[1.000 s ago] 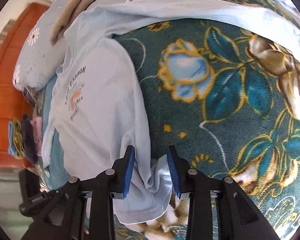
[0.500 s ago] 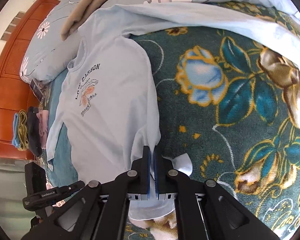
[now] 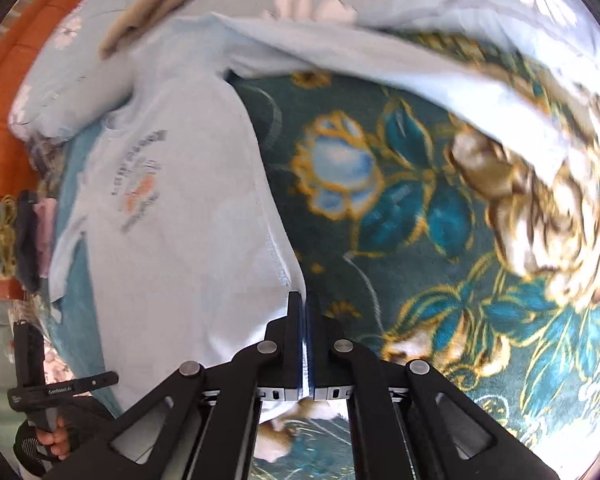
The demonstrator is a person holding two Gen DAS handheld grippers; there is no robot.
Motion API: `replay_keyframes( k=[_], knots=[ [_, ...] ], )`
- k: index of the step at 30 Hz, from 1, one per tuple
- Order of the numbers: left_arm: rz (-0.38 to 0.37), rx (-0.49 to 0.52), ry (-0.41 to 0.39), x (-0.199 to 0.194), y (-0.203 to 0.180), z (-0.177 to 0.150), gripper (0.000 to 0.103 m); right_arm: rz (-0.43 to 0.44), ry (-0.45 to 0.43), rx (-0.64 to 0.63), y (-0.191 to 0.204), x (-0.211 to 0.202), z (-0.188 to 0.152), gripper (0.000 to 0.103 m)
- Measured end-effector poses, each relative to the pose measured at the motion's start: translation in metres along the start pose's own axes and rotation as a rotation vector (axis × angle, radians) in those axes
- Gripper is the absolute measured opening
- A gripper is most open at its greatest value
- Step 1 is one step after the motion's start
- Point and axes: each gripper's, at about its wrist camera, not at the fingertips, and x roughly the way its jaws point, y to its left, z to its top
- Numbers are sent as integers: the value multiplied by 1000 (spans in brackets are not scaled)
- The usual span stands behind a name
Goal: Fold clothes
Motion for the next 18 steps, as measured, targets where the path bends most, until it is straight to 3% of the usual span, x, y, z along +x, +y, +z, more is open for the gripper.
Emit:
replay_keyframes(
  k=[3, 7, 9, 11, 14, 18],
  knots=[
    [-25, -11, -2, -8, 7, -2, 4, -39, 42, 4, -4, 20, -4, 1],
    [-65, 1, -10, -24, 12, -6, 8, 0, 31, -8, -5, 15, 2, 2],
    [-84, 23, -15, -34, 12, -9, 24, 28, 14, -19, -5, 8, 5, 2],
    [-68, 42, -56, -50, 14, -10, 40, 53, -48, -30, -9, -10, 11, 3],
    [-35, 72, -125, -74, 17, -10, 44, 17, -166, 27, -31, -33, 29, 24],
    [-4, 81, -207, -102, 23, -1, 48, -83, -292, 141, -72, -54, 55, 32]
  ],
)
